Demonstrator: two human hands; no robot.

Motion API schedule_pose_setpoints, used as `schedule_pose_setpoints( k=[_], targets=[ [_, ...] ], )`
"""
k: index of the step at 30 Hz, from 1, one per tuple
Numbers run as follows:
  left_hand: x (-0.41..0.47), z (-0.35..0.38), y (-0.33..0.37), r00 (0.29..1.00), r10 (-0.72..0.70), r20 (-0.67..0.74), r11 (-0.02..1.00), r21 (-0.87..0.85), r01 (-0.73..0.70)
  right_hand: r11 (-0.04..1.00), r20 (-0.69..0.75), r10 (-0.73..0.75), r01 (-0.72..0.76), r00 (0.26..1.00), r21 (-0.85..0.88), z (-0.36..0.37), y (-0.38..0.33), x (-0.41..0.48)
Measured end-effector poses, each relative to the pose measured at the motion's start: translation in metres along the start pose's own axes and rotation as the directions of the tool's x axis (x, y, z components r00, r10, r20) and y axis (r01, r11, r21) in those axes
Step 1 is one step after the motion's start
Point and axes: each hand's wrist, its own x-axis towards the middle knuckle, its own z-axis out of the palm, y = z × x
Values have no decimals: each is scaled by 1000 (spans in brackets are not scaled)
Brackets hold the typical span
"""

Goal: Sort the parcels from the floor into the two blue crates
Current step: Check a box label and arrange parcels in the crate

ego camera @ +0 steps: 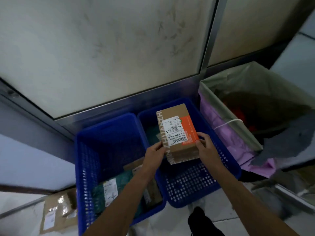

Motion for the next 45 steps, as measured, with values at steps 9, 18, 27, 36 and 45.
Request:
schedule_pose_setpoints(
  k=[9,18,27,36,45],
  targets=[
    [39,108,-20,979,-202,20,978,64,200,987,133,131,-117,982,-109,-82,41,81],
    [130,126,-53,934,-342,102,934,146,326,964,108,219,-197,970,-179,-76,100,145],
    [249,125,-103,960,-278,26,961,14,278,979,110,161,-145,981,-142,-38,146,239],
    [328,128,-146,994,-108,-14,993,-39,107,964,151,112,-70,982,-256,-9,193,308],
    [394,148,-200,998,-55,-33,928,368,64,877,151,141,-53,978,-477,21,251,360]
  ],
)
